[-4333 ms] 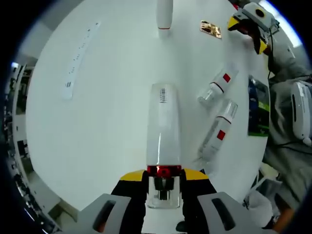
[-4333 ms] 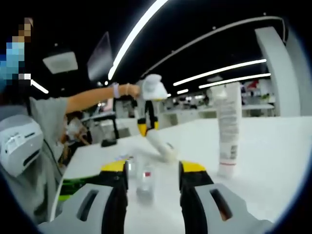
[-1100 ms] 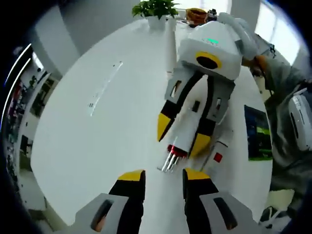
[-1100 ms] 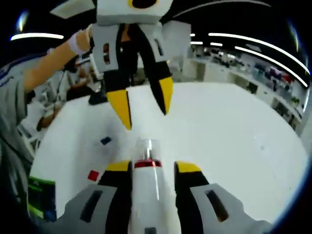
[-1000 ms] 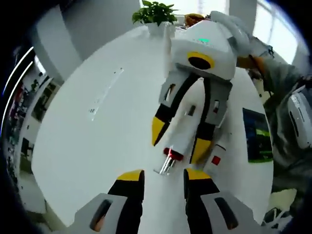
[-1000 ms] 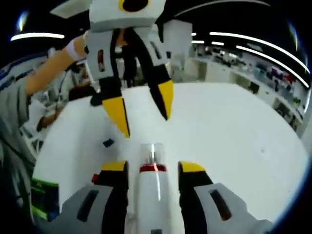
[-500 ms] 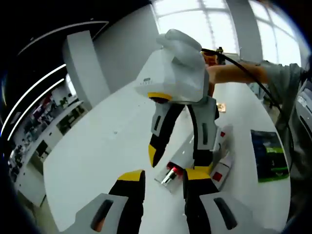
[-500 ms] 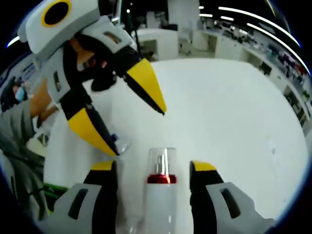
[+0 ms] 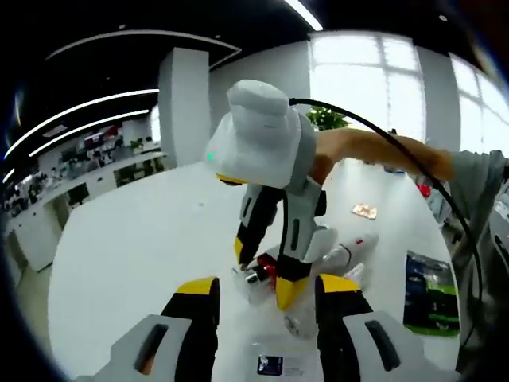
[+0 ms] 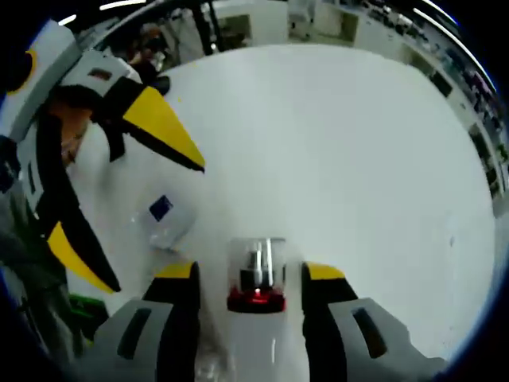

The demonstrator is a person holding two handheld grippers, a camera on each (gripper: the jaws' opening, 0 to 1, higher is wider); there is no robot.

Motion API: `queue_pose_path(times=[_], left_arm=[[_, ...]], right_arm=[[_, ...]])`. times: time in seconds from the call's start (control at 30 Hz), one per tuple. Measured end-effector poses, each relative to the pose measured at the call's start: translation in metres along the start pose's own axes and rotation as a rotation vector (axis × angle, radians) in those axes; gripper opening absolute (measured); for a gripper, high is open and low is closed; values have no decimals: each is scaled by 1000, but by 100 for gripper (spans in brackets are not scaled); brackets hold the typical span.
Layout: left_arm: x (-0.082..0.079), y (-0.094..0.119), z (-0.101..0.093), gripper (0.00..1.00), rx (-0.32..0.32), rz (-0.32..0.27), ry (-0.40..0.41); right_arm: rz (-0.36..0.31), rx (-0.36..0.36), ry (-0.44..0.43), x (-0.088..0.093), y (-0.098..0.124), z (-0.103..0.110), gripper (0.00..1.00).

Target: Arrange the skincare products in the storage area until every visible bottle or jar stands upright without overlapping.

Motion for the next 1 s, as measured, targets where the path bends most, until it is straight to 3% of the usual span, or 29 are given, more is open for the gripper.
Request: queue_pose_path(times=[0.13, 0.4, 0.6, 0.77, 0.87, 1.0], left_arm=[[4, 5, -5, 48, -6, -29, 60], [19, 10, -5, 46, -60, -50, 50], [25, 14, -10, 44, -13, -75, 119], [30, 18, -5, 41, -47, -63, 101], [25, 19, -6, 41, -31, -88, 136], [21, 17, -9, 41, -19, -104, 149]], right_arm=[[50, 25, 16, 1, -1, -3, 46], [77, 52, 16, 0, -1, -4, 29], [88, 74, 45, 0, 0, -1, 27], [61, 86, 55, -2, 8, -3, 27], [30, 103, 54, -5, 18, -6, 27], [-84, 128, 50, -17, 37, -11, 27]])
Point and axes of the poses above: the point that each gripper's makers call its tool centre point, and the gripper's own axes: y roughly backward along the fingers, z roughly to its left, x roughly out of its underside, the point moved 1 cm from there along y, roughly backward along the fingers, and after that the axes turned 2 degrees about z, right-handed, at the moved point
